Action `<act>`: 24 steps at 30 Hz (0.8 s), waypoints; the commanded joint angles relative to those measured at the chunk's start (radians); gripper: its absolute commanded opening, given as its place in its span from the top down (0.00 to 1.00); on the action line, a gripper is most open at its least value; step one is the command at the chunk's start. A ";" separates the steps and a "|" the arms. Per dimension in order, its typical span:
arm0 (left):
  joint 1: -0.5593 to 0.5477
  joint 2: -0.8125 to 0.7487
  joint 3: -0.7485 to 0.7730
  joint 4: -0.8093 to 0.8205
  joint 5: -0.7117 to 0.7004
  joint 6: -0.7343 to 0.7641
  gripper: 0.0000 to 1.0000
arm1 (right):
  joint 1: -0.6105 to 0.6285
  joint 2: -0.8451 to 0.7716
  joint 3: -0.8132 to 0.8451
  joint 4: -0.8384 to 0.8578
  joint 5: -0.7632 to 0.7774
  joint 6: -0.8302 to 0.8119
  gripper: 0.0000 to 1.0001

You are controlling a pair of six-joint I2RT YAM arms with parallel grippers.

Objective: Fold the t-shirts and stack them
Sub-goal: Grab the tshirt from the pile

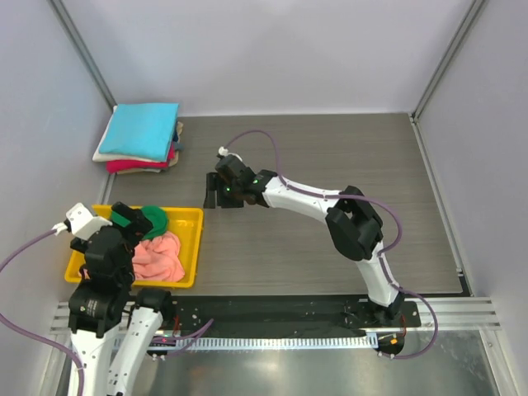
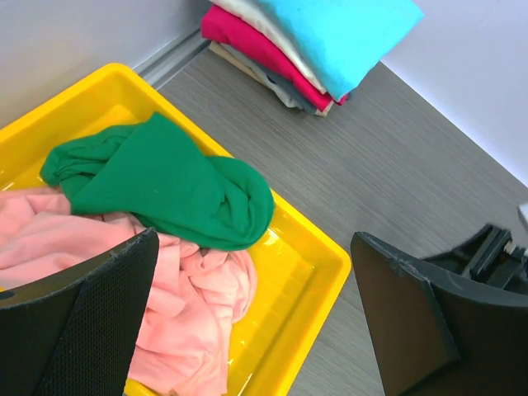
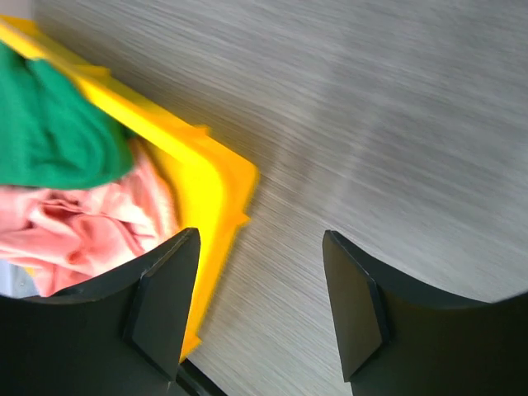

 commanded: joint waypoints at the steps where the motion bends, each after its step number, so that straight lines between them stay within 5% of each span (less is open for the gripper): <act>1: -0.001 0.006 0.014 0.020 0.007 -0.010 0.00 | 0.023 0.024 0.156 0.020 -0.066 -0.056 0.33; 15: 0.002 -0.034 -0.006 0.040 0.062 0.036 0.00 | 0.112 0.433 0.704 0.001 -0.141 -0.055 0.33; 24: 0.006 -0.035 -0.009 0.043 0.082 0.047 0.00 | 0.139 0.605 0.813 0.107 -0.107 -0.034 0.31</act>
